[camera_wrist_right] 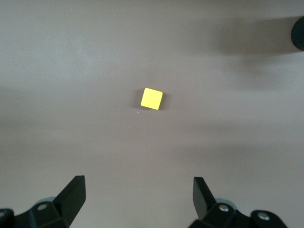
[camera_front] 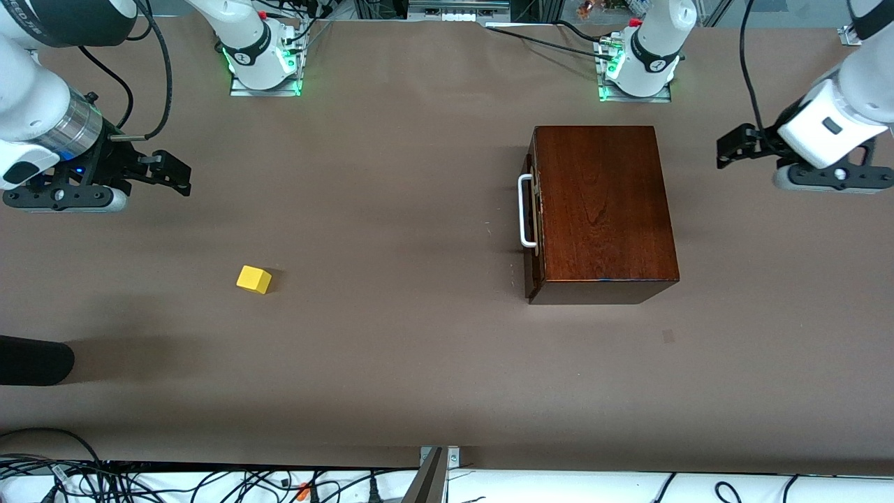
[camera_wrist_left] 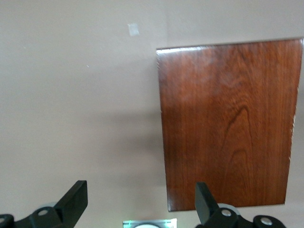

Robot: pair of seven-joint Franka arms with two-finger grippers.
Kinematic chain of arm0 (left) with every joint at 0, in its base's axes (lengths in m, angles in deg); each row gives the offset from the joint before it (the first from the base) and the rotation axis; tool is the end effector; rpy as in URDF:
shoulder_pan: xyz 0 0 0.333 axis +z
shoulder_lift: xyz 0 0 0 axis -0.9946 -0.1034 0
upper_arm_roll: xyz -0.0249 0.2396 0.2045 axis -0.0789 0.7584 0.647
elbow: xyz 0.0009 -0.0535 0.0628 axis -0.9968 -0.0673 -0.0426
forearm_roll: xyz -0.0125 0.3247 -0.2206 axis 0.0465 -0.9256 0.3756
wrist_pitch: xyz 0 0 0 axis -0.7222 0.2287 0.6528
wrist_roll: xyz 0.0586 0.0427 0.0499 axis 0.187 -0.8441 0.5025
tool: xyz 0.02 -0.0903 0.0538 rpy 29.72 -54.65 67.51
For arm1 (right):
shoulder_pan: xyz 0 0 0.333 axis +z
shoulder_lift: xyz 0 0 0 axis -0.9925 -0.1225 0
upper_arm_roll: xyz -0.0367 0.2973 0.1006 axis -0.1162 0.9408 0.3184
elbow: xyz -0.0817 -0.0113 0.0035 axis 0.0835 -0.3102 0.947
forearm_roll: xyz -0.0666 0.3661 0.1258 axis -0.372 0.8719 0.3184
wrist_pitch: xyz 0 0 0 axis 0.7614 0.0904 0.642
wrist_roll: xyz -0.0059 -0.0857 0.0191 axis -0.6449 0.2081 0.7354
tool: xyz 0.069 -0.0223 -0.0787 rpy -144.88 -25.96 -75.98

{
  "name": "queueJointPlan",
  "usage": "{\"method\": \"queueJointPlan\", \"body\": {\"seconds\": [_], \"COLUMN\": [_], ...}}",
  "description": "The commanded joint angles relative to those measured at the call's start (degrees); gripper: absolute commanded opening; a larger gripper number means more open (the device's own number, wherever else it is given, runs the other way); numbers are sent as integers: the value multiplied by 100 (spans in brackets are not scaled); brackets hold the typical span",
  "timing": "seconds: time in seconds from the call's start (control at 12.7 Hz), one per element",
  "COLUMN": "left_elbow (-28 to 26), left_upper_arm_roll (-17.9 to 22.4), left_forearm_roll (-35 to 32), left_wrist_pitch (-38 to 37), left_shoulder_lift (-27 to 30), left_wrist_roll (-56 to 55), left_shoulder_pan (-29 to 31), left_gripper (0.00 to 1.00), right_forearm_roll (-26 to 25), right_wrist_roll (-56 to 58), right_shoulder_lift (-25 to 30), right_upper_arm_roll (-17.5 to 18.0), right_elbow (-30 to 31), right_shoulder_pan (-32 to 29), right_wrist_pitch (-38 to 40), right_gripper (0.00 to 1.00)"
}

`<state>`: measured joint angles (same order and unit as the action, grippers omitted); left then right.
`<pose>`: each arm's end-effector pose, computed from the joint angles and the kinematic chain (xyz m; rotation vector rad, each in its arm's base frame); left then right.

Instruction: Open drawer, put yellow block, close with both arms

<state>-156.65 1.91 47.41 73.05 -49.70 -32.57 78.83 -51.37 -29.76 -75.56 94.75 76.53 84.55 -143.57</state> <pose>0.5377 -0.0616 0.5831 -3.1161 0.0984 0.2539 0.5746 0.0851 0.5762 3.1227 0.0233 -0.0321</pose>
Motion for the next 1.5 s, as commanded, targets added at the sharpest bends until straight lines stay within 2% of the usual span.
{"method": "queueJointPlan", "body": {"seconds": [0.0, 0.16, 0.32, 0.47, 0.55, 0.79, 1.11, 1.42], "left_elbow": [87, 191, 367, 639, 710, 711, 649, 588], "left_upper_arm_roll": [-440, -792, -1161, -1697, -1777, -1769, -1769, -1769], "left_forearm_roll": [106, 123, 132, 54, 79, -43, -683, -1465], "left_wrist_pitch": [-235, -209, -191, -17, 176, 923, 1653, 1769], "left_shoulder_lift": [-199, -463, -814, -1261, -1490, -1957, -2633, -2977], "left_wrist_roll": [-43, -174, -726, -1436, -1806, -2887, -3468, -4051], "left_shoulder_pan": [-13, -13, -30, -161, -310, -1074, -1778, -2104], "left_gripper": [100, 100, 100, 100, 100, 100, 100, 100], "right_forearm_roll": [98, 98, 98, 107, 107, 98, 107, 107], "right_wrist_roll": [-18, -18, -18, -9, -18, -9, -9, 0], "right_shoulder_lift": [-62, -62, -62, -62, -62, -71, -62, -62], "right_upper_arm_roll": [24, 24, 24, 24, 24, 24, 24, 24], "right_elbow": [-140, -140, -140, -140, -140, -140, -140, -140], "right_shoulder_pan": [-54, -54, -54, -54, -54, -54, -62, -62], "right_wrist_pitch": [39, 39, 39, 30, 39, 22, 21, 21], "right_gripper": [100, 100, 100, 100, 100, 100, 100, 100]}}
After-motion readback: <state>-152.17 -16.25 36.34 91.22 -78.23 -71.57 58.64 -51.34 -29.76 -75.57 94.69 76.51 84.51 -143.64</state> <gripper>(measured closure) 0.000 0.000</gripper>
